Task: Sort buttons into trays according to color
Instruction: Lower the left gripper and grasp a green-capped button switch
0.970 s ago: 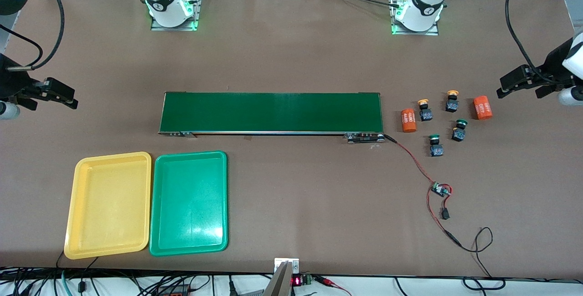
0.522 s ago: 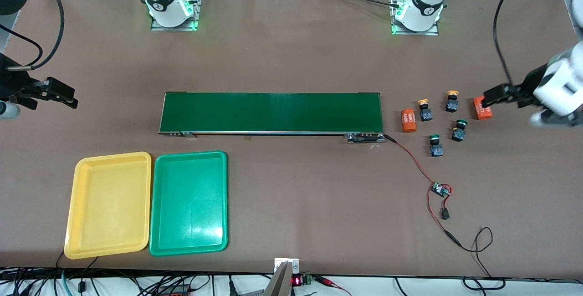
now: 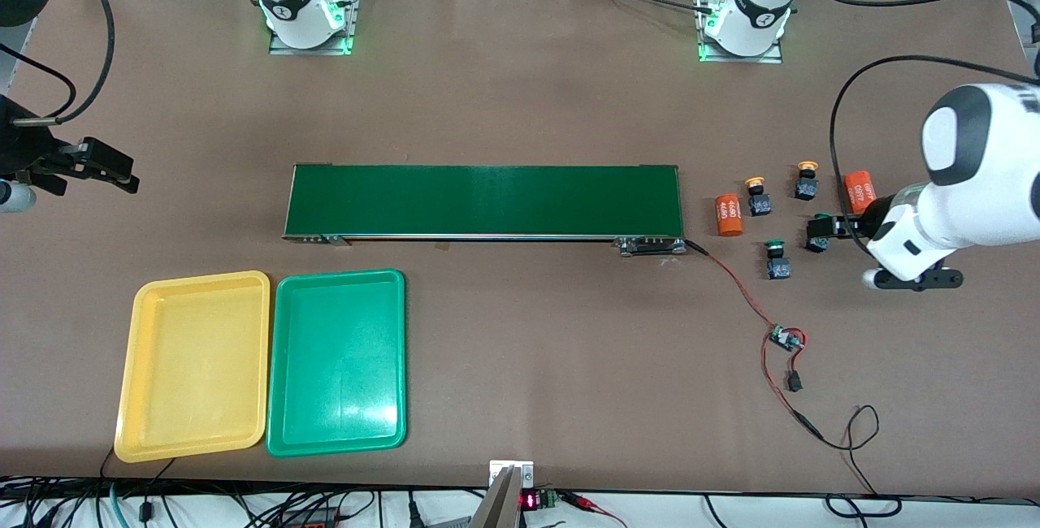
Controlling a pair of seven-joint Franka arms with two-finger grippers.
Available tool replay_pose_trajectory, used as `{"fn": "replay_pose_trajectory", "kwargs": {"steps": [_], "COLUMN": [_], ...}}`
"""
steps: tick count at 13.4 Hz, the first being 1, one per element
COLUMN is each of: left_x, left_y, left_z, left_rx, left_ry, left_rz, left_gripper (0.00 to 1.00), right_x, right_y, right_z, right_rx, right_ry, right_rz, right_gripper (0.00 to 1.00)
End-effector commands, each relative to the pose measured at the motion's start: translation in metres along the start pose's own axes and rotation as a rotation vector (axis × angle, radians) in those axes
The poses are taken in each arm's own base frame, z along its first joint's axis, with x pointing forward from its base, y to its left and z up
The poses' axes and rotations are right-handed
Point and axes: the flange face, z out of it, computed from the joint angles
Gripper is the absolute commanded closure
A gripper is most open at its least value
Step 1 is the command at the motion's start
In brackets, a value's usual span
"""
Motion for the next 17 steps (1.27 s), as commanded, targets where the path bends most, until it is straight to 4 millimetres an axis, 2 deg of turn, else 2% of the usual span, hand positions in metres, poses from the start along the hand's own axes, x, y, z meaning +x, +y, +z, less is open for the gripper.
{"fn": "replay_pose_trajectory", "kwargs": {"steps": [1,2,5,8,11,13,17], "left_x": [-0.007,-0.009,-0.016,-0.005,0.002,0.009,0.020], "left_y": [0.002,0.011,0.010,0.007,0.003,-0.001,-0.005], "left_z": [0.028,0.042,0.073,0.095,0.136,0.146,0.157], "left_rx": [0.021,0.025,0.027,0.027,0.034,0.159,0.151], "left_ry": [0.013,-0.005,-0.013,0.032,0.002,0.028,0.083], "left_rz": [0.025,0.038,0.039,0.036,0.037,0.123,0.121], "left_gripper": [0.00,0.00,0.00,0.00,0.00,0.00,0.00], "right_x": [-0.005,-0.005,-0.005,-0.005,-0.005,-0.005,-0.005], "right_y": [-0.002,-0.002,0.000,0.000,0.000,-0.002,0.000], "right_z": [-0.007,-0.007,-0.007,-0.007,-0.007,-0.007,-0.007], "right_rx": [0.012,0.012,0.012,0.014,0.012,0.012,0.012], "right_ry": [0.001,0.001,0.001,0.001,0.001,0.001,0.001], "right_rz": [-0.007,-0.009,-0.006,-0.006,-0.006,-0.009,-0.006], "right_gripper": [0.00,0.00,0.00,0.00,0.00,0.00,0.00]}}
